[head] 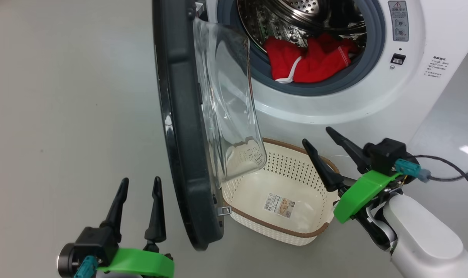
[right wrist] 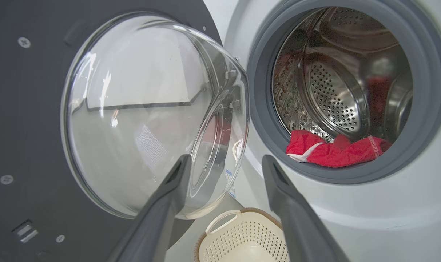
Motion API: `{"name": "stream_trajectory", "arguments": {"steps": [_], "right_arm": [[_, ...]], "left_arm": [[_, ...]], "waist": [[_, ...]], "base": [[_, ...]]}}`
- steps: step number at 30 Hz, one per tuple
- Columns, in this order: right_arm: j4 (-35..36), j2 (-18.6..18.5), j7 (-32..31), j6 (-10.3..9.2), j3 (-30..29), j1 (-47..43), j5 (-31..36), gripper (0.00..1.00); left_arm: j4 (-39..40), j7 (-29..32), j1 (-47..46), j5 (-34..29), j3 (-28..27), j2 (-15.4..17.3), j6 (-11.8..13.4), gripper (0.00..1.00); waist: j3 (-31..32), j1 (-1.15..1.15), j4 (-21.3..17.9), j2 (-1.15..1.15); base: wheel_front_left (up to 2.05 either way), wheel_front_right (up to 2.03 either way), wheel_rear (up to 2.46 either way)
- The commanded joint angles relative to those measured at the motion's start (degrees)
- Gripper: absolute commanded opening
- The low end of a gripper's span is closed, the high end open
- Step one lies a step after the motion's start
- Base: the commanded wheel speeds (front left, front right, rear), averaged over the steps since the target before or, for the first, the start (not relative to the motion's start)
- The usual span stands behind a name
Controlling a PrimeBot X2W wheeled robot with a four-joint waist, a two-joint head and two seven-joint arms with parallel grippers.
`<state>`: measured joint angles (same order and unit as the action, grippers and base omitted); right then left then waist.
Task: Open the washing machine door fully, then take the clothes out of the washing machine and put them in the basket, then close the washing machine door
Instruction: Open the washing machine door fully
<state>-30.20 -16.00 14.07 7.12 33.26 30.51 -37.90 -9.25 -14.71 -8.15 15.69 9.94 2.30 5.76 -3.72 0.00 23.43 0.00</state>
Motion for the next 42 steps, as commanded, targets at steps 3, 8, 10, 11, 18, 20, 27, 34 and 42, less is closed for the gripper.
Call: {"name": "stream_trajectory", "arguments": {"steps": [3, 8, 10, 11, 18, 20, 27, 34, 42], "right_arm": [[3.55, 3.15, 0.87, 0.36, -6.74, -2.97, 6.07, 1.0], [13.15, 9.07, 0.91, 0.36, -19.61, -11.11, 18.85, 1.0], [16.03, 10.77, 0.91, 0.36, -22.21, -14.67, 22.42, 1.0], [16.95, 11.37, 0.92, 0.36, -23.09, -16.27, 23.73, 1.0], [21.83, 13.02, 0.92, 0.36, -26.55, -23.09, 27.98, 1.0], [22.89, 13.08, 0.92, 0.36, -26.62, -24.24, 27.13, 1.0], [23.76, 13.11, 0.93, 0.36, -26.49, -25.92, 25.94, 1.0], [23.82, 13.12, 0.93, 0.36, -26.74, -26.88, 25.22, 1.0], [23.89, 13.12, 0.93, 0.36, -26.34, -27.02, 24.76, 1.0]], "left_arm": [[2.18, -0.29, -0.25, -0.08, -1.91, 0.58, 0.78, 1.0], [2.47, -0.29, 0.39, 0.47, -1.94, 0.58, 1.0, 1.0], [2.56, -0.29, 0.55, 0.55, -1.83, 0.58, 1.09, 1.0], [2.6, -0.29, 0.64, 0.58, -1.77, 0.58, 1.14, 1.0], [2.7, -0.29, 0.96, -0.02, -1.68, 0.58, 1.27, 1.0], [2.7, -0.29, 1.03, -0.26, -1.81, 0.58, 1.15, 1.0], [2.55, -0.29, 1.52, -1.2, -2.46, 0.58, 0.91, 1.0], [1.48, -0.29, 1.59, -1.75, -2.52, 0.58, 0.22, 1.0], [1.27, -0.29, 1.49, -1.94, -2.49, 0.58, 0.05, 1.0]], "waist": [[0.24, 0.0, -0.17, 0.0], [0.64, 0.0, -0.02, 0.0], [0.86, 0.0, 0.2, 0.0], [0.98, 0.0, 0.28, 0.0], [1.28, 0.0, 0.66, 0.0], [1.29, 0.0, 0.67, 0.0], [1.69, 0.0, 0.55, 0.0], [2.61, 0.0, 0.99, 0.0], [2.65, 0.0, 0.91, 0.0]], "base": [[0.0, 0.0, 0.0], [0.0, 0.0, 0.0], [0.0, 0.0, 0.0], [0.0, 0.0, 0.0], [0.0, 0.0, 0.0], [0.0, 0.0, 0.0], [0.0, 0.0, 0.0], [0.0, 0.0, 0.0], [0.0, 0.0, 0.0]]}}
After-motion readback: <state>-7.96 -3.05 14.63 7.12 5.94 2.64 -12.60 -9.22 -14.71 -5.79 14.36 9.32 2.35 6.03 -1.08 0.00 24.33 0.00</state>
